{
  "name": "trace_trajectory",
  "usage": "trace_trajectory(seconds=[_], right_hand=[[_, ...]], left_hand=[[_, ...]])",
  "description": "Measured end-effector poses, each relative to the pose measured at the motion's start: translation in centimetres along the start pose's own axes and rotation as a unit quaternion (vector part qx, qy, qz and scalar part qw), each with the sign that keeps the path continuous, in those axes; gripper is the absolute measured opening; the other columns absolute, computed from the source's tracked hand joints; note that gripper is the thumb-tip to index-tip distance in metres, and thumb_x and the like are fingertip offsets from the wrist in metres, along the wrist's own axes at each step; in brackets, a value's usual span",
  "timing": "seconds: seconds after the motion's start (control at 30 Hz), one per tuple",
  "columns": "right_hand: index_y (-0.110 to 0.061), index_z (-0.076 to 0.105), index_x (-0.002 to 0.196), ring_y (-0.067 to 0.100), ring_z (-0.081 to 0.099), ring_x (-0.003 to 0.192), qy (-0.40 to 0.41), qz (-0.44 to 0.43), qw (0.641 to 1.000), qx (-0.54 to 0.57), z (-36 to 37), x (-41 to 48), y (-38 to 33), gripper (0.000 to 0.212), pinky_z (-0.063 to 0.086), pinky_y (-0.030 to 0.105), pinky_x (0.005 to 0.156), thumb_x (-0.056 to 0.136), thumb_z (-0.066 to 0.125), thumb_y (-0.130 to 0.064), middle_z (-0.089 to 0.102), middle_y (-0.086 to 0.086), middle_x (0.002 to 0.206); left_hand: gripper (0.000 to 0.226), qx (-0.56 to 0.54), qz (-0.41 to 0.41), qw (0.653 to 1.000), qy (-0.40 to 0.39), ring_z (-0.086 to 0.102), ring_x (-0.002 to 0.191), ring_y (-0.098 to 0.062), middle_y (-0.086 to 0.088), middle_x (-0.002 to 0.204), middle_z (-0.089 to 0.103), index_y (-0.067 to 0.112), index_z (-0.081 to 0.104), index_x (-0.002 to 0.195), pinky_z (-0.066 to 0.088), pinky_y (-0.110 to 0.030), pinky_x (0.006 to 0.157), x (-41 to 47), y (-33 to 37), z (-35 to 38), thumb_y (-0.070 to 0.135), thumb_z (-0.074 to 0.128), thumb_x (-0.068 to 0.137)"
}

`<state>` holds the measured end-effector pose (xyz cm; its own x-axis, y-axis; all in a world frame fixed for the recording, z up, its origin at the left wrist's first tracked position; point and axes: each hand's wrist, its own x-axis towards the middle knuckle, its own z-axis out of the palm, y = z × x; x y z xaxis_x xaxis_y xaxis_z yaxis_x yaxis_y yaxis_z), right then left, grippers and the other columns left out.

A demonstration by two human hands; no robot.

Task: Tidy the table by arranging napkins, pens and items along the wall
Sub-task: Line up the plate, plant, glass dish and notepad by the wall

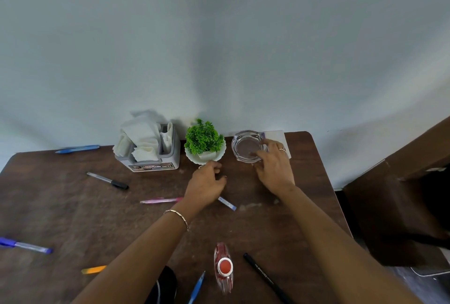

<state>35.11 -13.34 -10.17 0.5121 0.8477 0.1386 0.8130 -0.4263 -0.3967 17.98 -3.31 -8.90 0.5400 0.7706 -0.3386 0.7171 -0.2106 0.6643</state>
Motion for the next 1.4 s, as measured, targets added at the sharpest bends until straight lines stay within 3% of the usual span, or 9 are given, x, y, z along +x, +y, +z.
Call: trace_trajectory(seconds=[0.1, 0.23, 0.37, 0.57, 0.77, 0.97, 1.1, 1.2, 1.4], right_hand=[[-0.008, 0.071, 0.101, 0.034, 0.053, 0.114, -0.006, -0.033, 0.999, 0.001, 0.6, 0.1, -0.5, 0.025, 0.052, 0.045, 0.089, 0.078, 0.068, 0.0, 0.061, 0.014, 0.118], [-0.008, 0.068, 0.104, 0.031, 0.054, 0.108, -0.002, -0.04, 0.999, -0.003, 1.0, 0.0, -0.7, 0.024, 0.051, 0.04, 0.084, 0.083, 0.061, 0.002, 0.064, 0.011, 0.107], [-0.009, 0.067, 0.103, 0.031, 0.053, 0.107, -0.004, -0.043, 0.999, 0.006, 1.3, 0.1, -0.8, 0.024, 0.052, 0.041, 0.08, 0.083, 0.059, 0.002, 0.064, 0.01, 0.104], [-0.008, 0.068, 0.102, 0.032, 0.054, 0.107, 0.001, -0.051, 0.999, 0.017, 1.6, 0.0, -1.1, 0.023, 0.053, 0.042, 0.08, 0.083, 0.06, 0.002, 0.064, 0.011, 0.103], [-0.008, 0.067, 0.105, 0.032, 0.054, 0.108, 0.007, -0.066, 0.997, 0.028, 1.7, -0.3, -1.0, 0.028, 0.051, 0.042, 0.089, 0.077, 0.069, -0.002, 0.064, 0.01, 0.106], [-0.013, 0.046, 0.136, 0.028, 0.04, 0.126, 0.019, -0.004, 0.997, 0.075, 0.5, -0.6, 0.5, 0.078, 0.036, 0.04, 0.107, 0.068, 0.084, -0.023, 0.048, 0.011, 0.132], [-0.006, 0.046, 0.136, 0.033, 0.035, 0.132, 0.057, 0.074, 0.993, 0.068, 0.2, -1.5, 2.8, 0.067, 0.031, 0.045, 0.111, 0.079, 0.077, -0.023, 0.044, 0.018, 0.138], [-0.012, 0.045, 0.139, 0.036, 0.028, 0.136, 0.019, 0.126, 0.99, 0.066, 0.5, -1.6, 3.9, 0.056, 0.031, 0.047, 0.111, 0.09, 0.064, -0.029, 0.033, 0.019, 0.148], [-0.015, 0.044, 0.14, 0.036, 0.029, 0.138, 0.001, 0.136, 0.989, 0.059, 0.5, -1.3, 4.0, 0.053, 0.03, 0.045, 0.111, 0.092, 0.06, -0.031, 0.03, 0.015, 0.152]], left_hand=[[0.021, -0.041, -0.076, 0.995, 0.045, 0.06, 0.09, -0.018, 0.003, 0.091, 0.065, 0.018, 0.061, 0.098, 0.044, -0.03, 0.079, -0.3, 0.5, -0.7, 0.036, 0.053, 0.091], [0.023, -0.298, -0.203, 0.931, 0.056, 0.047, 0.053, -0.016, 0.001, 0.072, 0.061, 0.013, 0.054, 0.08, 0.032, -0.022, 0.047, 0.2, 0.5, -2.1, 0.03, 0.046, 0.095], [0.02, -0.371, -0.269, 0.888, 0.04, 0.042, 0.043, -0.011, 0.0, 0.071, 0.065, 0.016, 0.05, 0.09, 0.022, -0.014, 0.042, 0.7, 0.1, -3.3, 0.032, 0.041, 0.099], [0.023, -0.382, -0.248, 0.89, 0.009, 0.05, 0.033, -0.006, -0.001, 0.079, 0.069, 0.021, 0.049, 0.088, 0.023, -0.01, 0.035, 1.3, 0.8, -3.6, 0.023, 0.031, 0.102], [0.022, -0.359, -0.22, 0.907, 0.027, 0.052, 0.035, -0.007, -0.003, 0.078, 0.07, 0.022, 0.048, 0.1, 0.028, -0.011, 0.034, 1.6, 0.8, -3.5, 0.012, 0.029, 0.098], [0.025, -0.369, -0.219, 0.902, 0.039, 0.054, 0.036, -0.008, -0.004, 0.077, 0.069, 0.019, 0.047, 0.113, 0.03, -0.013, 0.037, 1.7, 0.5, -3.2, 0.012, 0.028, 0.098], [0.02, -0.386, -0.212, 0.897, 0.045, 0.055, 0.044, -0.013, -0.004, 0.078, 0.069, 0.018, 0.048, 0.109, 0.032, -0.016, 0.038, 1.5, 0.4, -3.1, 0.018, 0.03, 0.1], [0.019, -0.391, -0.216, 0.893, 0.048, 0.053, 0.05, -0.014, -0.003, 0.078, 0.067, 0.017, 0.05, 0.106, 0.034, -0.017, 0.04, 1.3, 0.3, -3.0, 0.022, 0.032, 0.101], [0.02, -0.396, -0.236, 0.886, 0.042, 0.053, 0.053, -0.013, -0.002, 0.076, 0.064, 0.015, 0.052, 0.105, 0.036, -0.019, 0.043, 1.3, 0.3, -3.0, 0.024, 0.035, 0.101]])
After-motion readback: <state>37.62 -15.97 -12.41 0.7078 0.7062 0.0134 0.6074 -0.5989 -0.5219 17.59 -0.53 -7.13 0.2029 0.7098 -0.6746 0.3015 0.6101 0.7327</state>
